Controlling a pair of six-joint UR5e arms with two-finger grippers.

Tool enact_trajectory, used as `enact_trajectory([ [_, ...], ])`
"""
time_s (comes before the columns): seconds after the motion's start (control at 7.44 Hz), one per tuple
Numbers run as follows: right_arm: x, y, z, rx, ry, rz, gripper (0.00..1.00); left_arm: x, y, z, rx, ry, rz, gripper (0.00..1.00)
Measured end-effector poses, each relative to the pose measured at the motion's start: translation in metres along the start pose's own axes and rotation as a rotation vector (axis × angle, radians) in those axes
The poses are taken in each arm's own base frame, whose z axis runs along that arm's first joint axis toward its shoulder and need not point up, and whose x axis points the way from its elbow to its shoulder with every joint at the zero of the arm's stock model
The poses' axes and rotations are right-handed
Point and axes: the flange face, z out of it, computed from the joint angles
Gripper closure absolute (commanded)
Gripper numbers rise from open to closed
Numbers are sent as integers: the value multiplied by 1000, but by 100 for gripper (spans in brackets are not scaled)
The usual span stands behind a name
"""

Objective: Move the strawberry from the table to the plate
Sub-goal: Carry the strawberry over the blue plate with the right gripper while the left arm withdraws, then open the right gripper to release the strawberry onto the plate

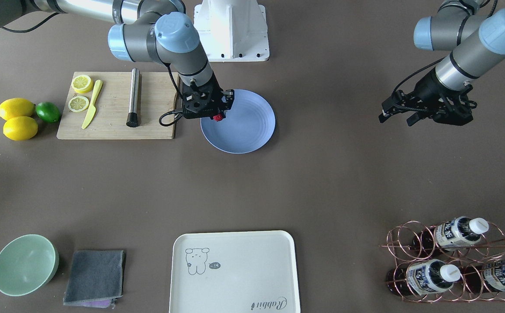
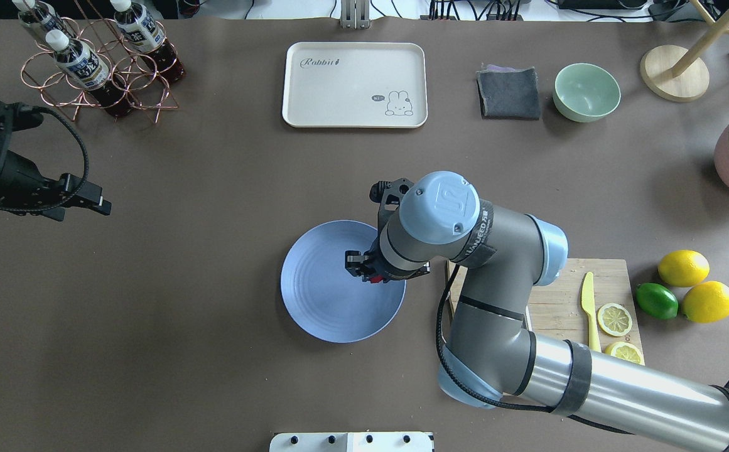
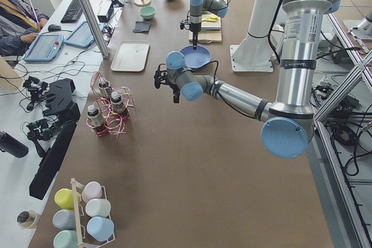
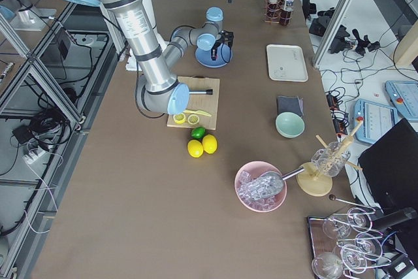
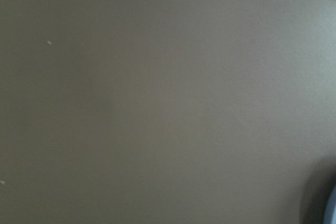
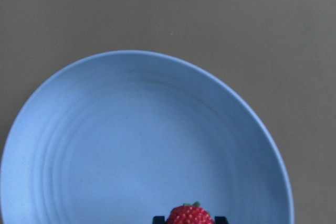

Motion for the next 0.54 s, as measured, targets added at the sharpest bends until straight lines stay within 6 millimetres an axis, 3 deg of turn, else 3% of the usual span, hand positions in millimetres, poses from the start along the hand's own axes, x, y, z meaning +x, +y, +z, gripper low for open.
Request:
enact_trajectory([
  [0.13,-19,5,13,-6,6,-11,100,-7,-1,-3,2,-1,7,3],
  [0.27,-29,7,20,-8,10,-20,93,-11,-1,-5,3,-3,8,3],
  [0.54,-36,5,21,1,11,-24,46,-17,1,-7,7,-3,7,3],
])
